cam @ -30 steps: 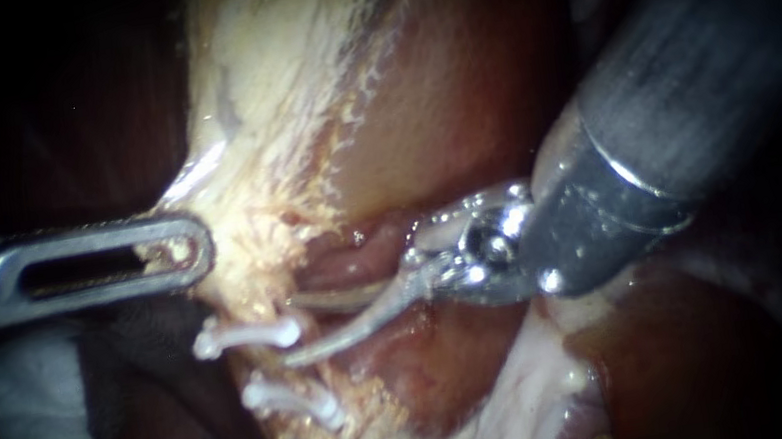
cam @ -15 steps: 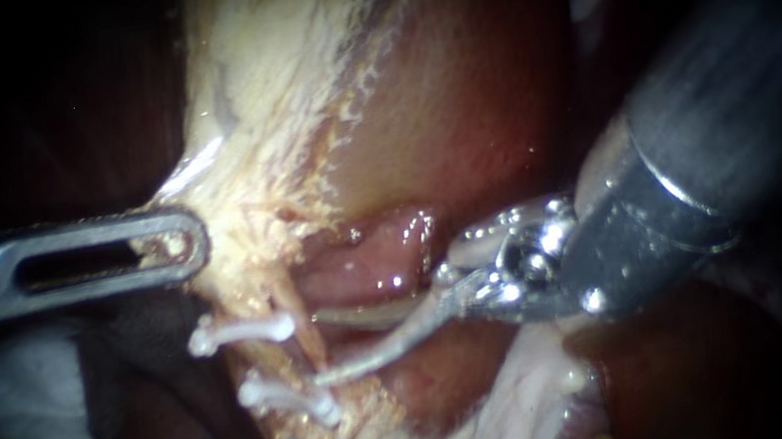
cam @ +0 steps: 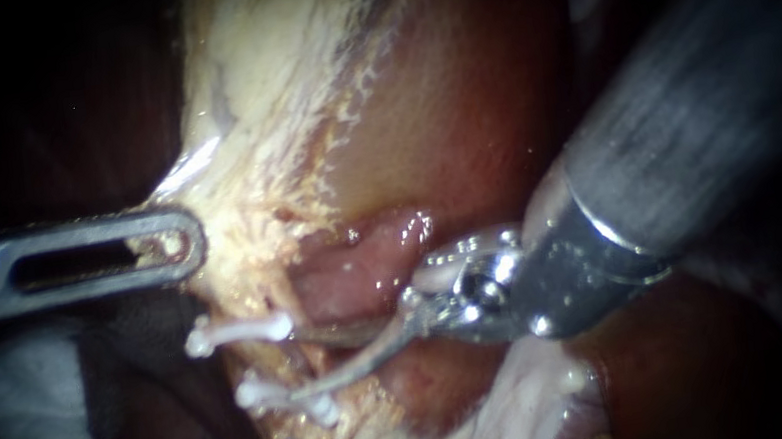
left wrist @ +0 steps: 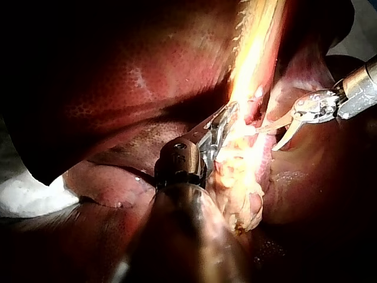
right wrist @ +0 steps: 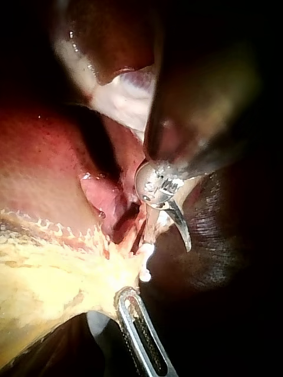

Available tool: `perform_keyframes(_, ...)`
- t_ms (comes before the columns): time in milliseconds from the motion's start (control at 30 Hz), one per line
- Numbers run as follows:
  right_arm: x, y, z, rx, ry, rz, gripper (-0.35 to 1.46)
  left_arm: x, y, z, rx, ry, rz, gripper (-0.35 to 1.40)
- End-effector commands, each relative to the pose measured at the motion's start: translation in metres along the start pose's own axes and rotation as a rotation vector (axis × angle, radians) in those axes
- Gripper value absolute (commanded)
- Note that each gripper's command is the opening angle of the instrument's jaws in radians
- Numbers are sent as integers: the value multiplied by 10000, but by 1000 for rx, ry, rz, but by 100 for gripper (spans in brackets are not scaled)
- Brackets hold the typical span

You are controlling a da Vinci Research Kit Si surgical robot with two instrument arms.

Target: Go to the cutting position left tube

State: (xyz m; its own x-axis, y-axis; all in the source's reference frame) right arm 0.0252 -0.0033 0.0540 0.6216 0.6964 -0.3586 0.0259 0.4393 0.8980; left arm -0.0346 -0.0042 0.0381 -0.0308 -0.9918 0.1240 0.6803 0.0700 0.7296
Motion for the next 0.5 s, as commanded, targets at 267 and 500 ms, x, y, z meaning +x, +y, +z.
perform_keyframes(267, -4, 12, 11, -1, -5, -2, 141, 0, 0, 0, 0, 0, 0, -35)
perform_keyframes(500, -5, 18, 21, -3, -4, -4, 141, 0, -1, -1, 0, 0, 0, -35)
